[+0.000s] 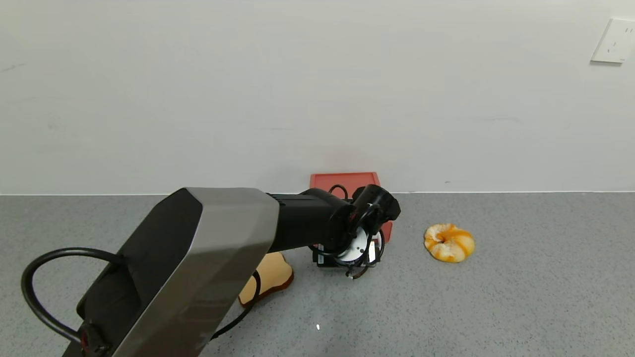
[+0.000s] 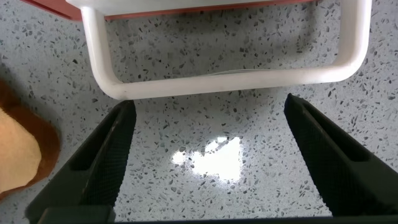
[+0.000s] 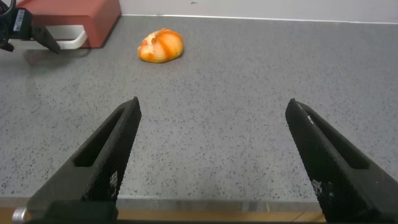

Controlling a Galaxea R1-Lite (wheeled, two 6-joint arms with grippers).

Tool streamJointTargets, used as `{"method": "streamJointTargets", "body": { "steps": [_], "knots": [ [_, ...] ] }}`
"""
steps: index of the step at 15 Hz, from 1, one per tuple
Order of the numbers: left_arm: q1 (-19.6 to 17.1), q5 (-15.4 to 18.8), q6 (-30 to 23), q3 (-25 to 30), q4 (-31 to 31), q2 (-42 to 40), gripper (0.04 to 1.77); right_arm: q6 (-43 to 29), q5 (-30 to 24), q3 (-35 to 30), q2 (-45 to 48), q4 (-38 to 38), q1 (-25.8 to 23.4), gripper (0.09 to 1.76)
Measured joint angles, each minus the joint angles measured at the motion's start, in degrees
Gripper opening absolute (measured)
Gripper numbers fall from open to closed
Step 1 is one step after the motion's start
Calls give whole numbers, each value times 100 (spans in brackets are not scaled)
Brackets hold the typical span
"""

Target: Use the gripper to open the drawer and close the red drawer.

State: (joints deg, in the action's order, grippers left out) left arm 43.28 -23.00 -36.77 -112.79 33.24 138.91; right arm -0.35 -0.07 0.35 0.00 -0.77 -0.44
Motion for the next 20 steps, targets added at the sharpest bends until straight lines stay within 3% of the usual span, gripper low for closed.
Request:
{"method": "streamJointTargets", "body": {
  "steps": [8, 11, 15, 20],
  "knots": [
    [-56, 2, 67, 38, -76, -21, 172, 0, 0, 0, 0, 0, 0, 171],
    [5, 46, 78, 41, 612, -226, 172, 2, 2, 0, 0, 2, 0, 171],
    [110, 422, 384, 72, 1435, -801, 172, 2, -2, 0, 0, 0, -2, 171],
    [-224, 1253, 1323, 243, 1498, -1791, 172, 0, 0, 0, 0, 6, -2, 171]
  ]
}}
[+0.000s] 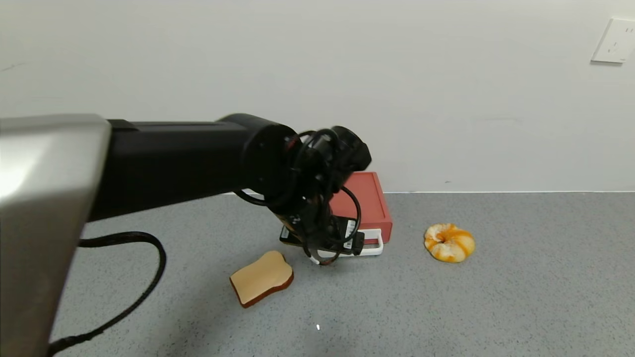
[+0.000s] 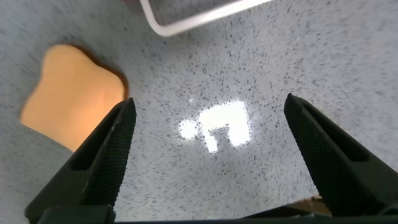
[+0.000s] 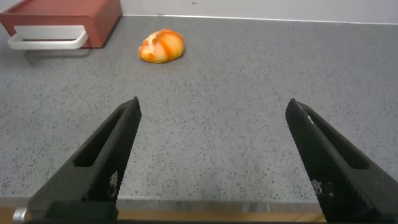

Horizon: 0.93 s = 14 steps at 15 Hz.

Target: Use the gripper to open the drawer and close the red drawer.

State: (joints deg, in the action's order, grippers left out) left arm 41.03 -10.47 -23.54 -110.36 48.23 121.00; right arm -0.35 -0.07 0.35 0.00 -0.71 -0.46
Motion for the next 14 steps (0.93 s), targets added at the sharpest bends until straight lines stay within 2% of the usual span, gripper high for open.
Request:
{"method": "streamJointTargets", "body": {
  "steps": [5, 8, 10, 14],
  "knots": [
    [-763, 1102, 946, 171, -44, -1028, 172, 0, 2, 0, 0, 0, 0, 171],
    [-1157, 1747, 1574, 745, -402, -1725, 172, 0, 2, 0, 0, 0, 0, 171],
    [-1408, 2011, 2019, 1552, -1135, -2181, 172, 2, 2, 0, 0, 0, -2, 171],
    [-1882, 2488, 2527, 3473, -3279, -3087, 172, 2, 2, 0, 0, 0, 0, 171]
  ]
}}
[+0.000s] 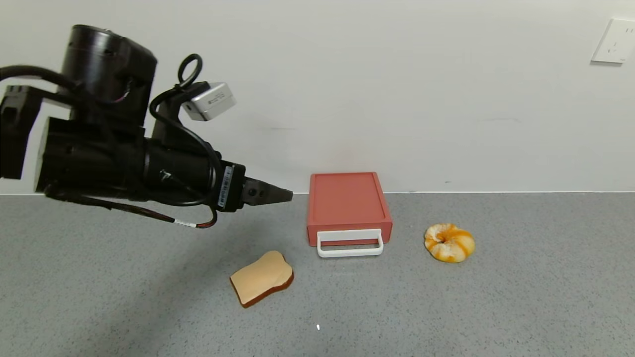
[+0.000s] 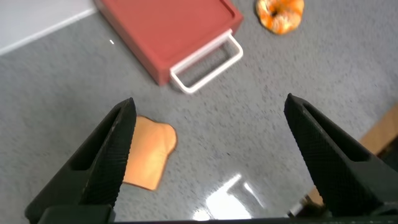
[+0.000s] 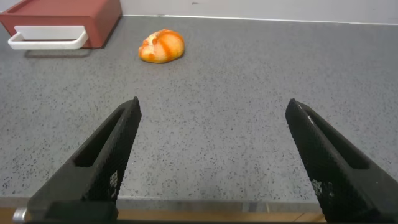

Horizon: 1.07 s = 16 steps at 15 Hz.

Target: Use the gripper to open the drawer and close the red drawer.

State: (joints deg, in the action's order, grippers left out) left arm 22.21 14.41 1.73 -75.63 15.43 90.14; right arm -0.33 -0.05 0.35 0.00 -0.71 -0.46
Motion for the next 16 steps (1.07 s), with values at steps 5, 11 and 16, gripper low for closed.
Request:
{"method": "streamJointTargets", "body": {
  "steps": [5, 11, 16],
  "knots": [
    [-311, 83, 206, 1758, -1659, -1150, 172, -2, -2, 0, 0, 11, -2, 171],
    [-358, -312, 185, 2406, -1669, -2192, 172, 0, -6, -2, 0, 13, 0, 171],
    [-361, -745, 185, 2809, -730, -3348, 172, 0, -6, -2, 0, 13, 2, 171]
  ]
}}
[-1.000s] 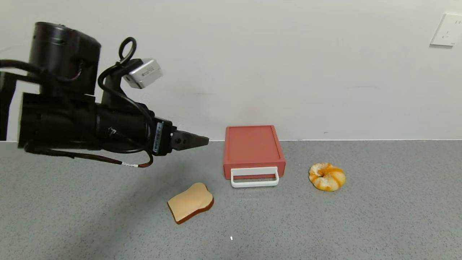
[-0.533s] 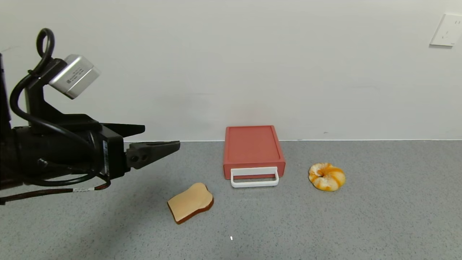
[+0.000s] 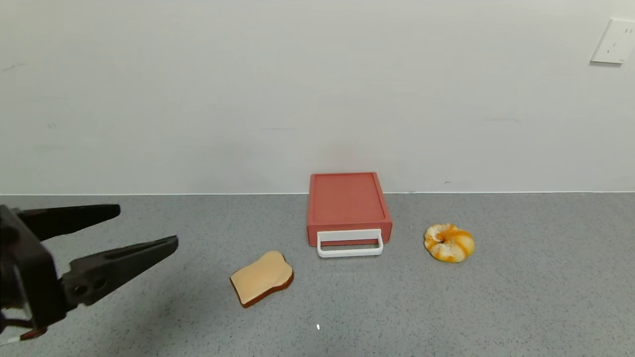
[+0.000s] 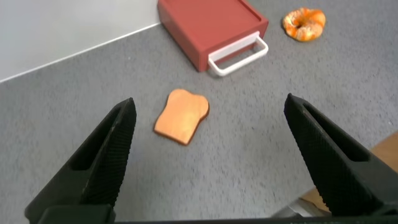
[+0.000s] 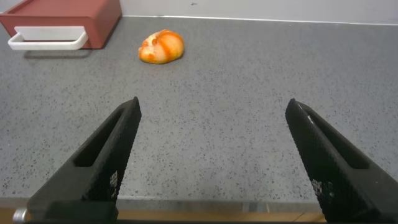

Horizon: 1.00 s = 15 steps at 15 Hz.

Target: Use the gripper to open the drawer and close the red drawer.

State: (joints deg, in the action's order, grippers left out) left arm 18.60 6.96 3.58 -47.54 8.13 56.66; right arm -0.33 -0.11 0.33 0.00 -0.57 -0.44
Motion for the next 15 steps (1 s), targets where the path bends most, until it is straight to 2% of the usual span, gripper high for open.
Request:
{"method": "streamJointTargets", "body": {
  "steps": [2, 7, 15],
  "knots": [
    [2, -148, -1, 52, 455, -514, 172, 0, -2, -2, 0, 2, 0, 171],
    [-20, -630, -4, 450, 892, -1777, 172, -2, -5, -6, 0, 6, -5, 171],
    [-1243, -734, -17, 973, 1345, -3408, 172, -2, -5, -9, 0, 5, 0, 171]
  ]
}}
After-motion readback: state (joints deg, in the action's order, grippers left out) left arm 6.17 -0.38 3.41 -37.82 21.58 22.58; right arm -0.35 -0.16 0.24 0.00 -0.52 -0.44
